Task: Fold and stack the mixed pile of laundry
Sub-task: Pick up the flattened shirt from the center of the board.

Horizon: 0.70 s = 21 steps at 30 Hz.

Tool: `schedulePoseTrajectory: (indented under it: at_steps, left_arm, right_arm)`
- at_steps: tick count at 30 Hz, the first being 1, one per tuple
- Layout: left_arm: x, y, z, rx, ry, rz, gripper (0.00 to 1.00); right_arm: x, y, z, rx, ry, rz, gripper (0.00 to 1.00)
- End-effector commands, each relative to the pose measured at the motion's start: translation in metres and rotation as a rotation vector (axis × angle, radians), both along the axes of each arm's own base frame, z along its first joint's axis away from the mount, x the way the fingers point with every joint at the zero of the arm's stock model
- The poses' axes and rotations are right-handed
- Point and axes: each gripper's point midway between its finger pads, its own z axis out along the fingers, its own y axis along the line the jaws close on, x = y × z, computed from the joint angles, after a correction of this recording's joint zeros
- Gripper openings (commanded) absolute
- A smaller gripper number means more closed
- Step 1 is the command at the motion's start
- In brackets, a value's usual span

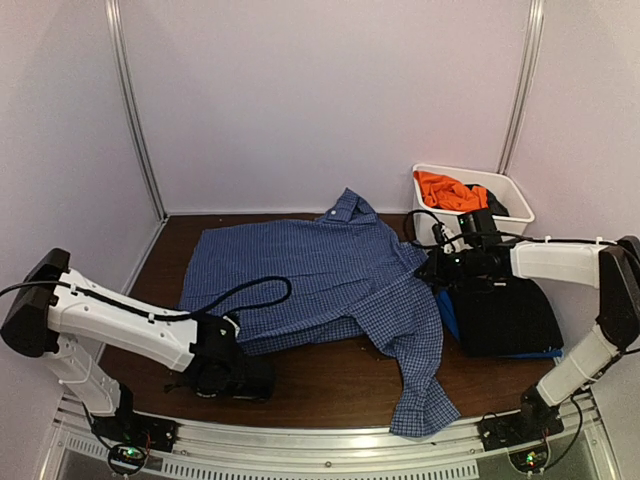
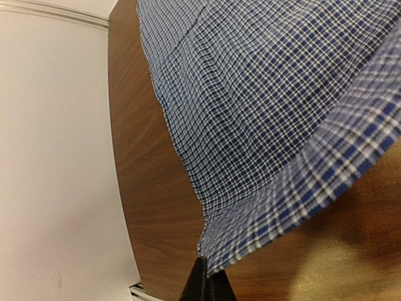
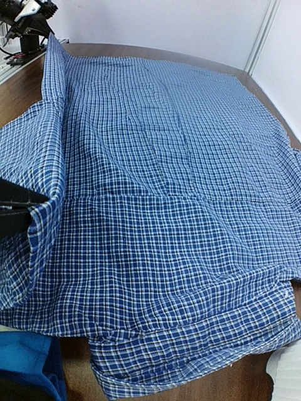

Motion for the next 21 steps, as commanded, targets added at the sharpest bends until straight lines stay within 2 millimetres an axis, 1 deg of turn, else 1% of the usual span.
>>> schedulePoseTrajectory:
  at_steps: [1, 4, 7, 10, 12, 14, 16, 18, 19, 21]
  left_arm:
    - [-0.003, 0.006, 0.01, -0.111, 0.02, 0.054, 0.0]
    - [-0.008, 0.008, 0.019, -0.218, 0.034, 0.092, 0.0]
    - [-0.006, 0.014, 0.025, -0.289, 0.049, 0.136, 0.0]
    - [0.003, 0.017, 0.026, -0.341, 0.07, 0.167, 0.0]
    - [0.012, 0.02, 0.026, -0.355, 0.074, 0.194, 0.0]
    - [0.02, 0.024, 0.024, -0.337, 0.088, 0.208, 0.0]
    - [0.027, 0.028, 0.022, -0.301, 0.1, 0.228, 0.0]
    - [0.035, 0.03, 0.022, -0.267, 0.101, 0.241, 0.0]
    - [0.039, 0.028, 0.022, -0.261, 0.1, 0.241, 0.0]
    - [0.047, 0.028, 0.02, -0.24, 0.108, 0.242, 0.0]
  right_arm:
    - [-0.015, 0.001, 0.02, 0.056, -0.025, 0.022, 0.0]
    - [-0.034, 0.002, 0.022, 0.094, -0.003, 0.033, 0.0]
    - [-0.054, -0.001, 0.021, 0.101, 0.015, 0.035, 0.0]
    - [-0.068, -0.004, 0.022, 0.106, 0.028, 0.031, 0.0]
    - [-0.072, -0.005, 0.023, 0.111, 0.029, 0.029, 0.0]
    - [-0.072, -0.006, 0.023, 0.104, 0.027, 0.022, 0.0]
    - [-0.066, -0.008, 0.023, 0.083, 0.017, 0.012, 0.0]
    - [-0.056, -0.008, 0.024, 0.068, 0.0, 0.003, 0.0]
    - [-0.052, -0.008, 0.02, 0.058, 0.005, 0.0, 0.0]
    - [-0.042, -0.006, 0.018, 0.046, -0.001, -0.006, 0.0]
